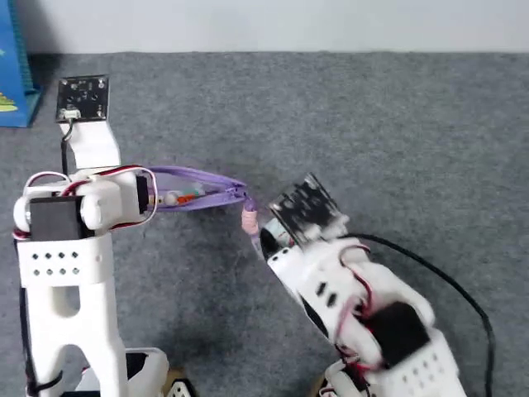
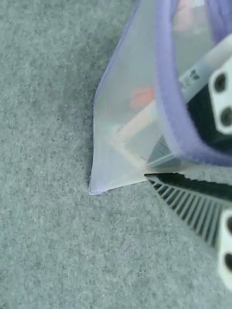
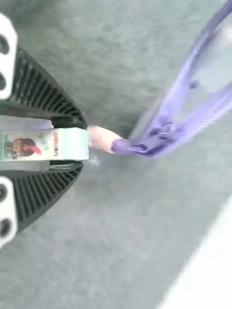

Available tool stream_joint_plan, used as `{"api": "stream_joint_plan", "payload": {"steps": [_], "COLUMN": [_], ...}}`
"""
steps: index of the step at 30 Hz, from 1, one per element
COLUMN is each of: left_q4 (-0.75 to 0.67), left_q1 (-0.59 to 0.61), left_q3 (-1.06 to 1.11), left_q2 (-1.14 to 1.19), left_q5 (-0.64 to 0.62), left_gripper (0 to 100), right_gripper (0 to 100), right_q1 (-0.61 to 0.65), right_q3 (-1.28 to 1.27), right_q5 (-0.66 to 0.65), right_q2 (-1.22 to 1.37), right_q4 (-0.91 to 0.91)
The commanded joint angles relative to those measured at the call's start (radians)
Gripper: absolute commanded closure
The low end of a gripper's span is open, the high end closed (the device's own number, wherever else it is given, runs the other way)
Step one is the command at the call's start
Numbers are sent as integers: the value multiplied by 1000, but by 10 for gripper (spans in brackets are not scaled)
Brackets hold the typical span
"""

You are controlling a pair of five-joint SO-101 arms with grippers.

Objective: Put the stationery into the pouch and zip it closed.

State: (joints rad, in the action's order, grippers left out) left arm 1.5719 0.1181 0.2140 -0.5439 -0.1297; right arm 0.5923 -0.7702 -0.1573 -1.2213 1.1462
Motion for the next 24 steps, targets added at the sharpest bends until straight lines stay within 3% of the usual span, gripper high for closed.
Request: {"api": "stream_joint_plan", "payload": {"steps": [1,6,11,19,24], "left_q4": [-20,-26,-26,-26,-26], "left_q1": [-6,-5,-5,-3,-3], "left_q3": [-4,22,24,24,24], "left_q2": [-15,-15,-15,-15,-15], "left_q5": [17,18,18,18,18], "left_gripper": [987,987,987,987,987], "right_gripper": [991,991,991,991,991], "right_q1": [-7,84,179,209,209], "right_q3": [11,8,-72,-295,-313], "right_q5": [12,114,129,123,123], "right_q2": [-79,-82,-82,-74,44], "right_q4": [-84,-268,-544,-1020,-1190]}}
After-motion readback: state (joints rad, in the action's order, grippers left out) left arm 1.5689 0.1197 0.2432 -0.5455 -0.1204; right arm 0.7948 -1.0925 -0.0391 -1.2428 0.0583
